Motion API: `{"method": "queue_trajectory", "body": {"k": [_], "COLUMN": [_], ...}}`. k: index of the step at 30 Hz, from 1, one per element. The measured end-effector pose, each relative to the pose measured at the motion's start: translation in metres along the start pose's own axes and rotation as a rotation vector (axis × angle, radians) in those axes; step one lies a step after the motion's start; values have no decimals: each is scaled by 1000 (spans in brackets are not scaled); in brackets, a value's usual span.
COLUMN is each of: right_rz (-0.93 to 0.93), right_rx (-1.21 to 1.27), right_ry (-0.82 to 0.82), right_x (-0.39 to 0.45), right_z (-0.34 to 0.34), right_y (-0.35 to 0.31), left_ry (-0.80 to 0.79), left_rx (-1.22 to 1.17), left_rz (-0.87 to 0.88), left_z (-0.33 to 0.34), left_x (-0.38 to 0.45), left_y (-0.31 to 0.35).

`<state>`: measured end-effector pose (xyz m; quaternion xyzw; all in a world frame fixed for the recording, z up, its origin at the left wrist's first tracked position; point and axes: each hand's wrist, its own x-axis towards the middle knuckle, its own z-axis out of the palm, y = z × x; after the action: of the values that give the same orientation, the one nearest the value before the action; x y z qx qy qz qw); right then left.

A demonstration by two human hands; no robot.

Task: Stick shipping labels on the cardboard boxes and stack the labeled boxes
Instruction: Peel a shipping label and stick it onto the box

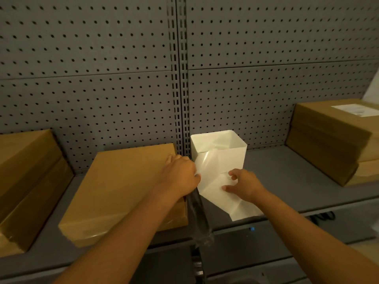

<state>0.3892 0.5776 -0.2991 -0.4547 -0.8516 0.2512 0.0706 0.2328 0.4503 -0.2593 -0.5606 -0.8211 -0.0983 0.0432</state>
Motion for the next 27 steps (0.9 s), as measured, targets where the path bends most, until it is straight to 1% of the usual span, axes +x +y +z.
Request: {"method": "queue_trajectory", "body": {"k": [3, 5, 9, 14, 15, 18, 20, 25, 27], "right_rz": [12, 33, 2, -43, -52, -76, -101, -136, -137], "right_rx": [-39, 12, 176, 456, 534, 722, 801, 884, 871], "right_ry": [-18, -33, -30, 71, 86, 85, 66, 85, 120], "right_x": [8, 11, 12, 13, 12, 6, 1, 0, 1], "right_z": [3, 4, -1, -21, -27, -45, -54, -64, -65], "right_y": [3, 6, 8, 4, 2, -9, -15, -23, -25], "left_ry": [-20, -23, -23, -37, -45, -91, -98, -189, -178], "left_rx": [-8, -15, -67, -154, -196, -448, -533, -774, -820], "left_rz": [-5, -15, -30, -49, -58, -112, -114, -117, -108], "left_z": [6, 9, 11, 7, 6, -1, -6, -19, -24], "left_x": [7, 9, 8, 8, 8, 6, 7, 7, 6], "left_y": [5, 8, 11, 7, 8, 12, 16, 24, 25]}}
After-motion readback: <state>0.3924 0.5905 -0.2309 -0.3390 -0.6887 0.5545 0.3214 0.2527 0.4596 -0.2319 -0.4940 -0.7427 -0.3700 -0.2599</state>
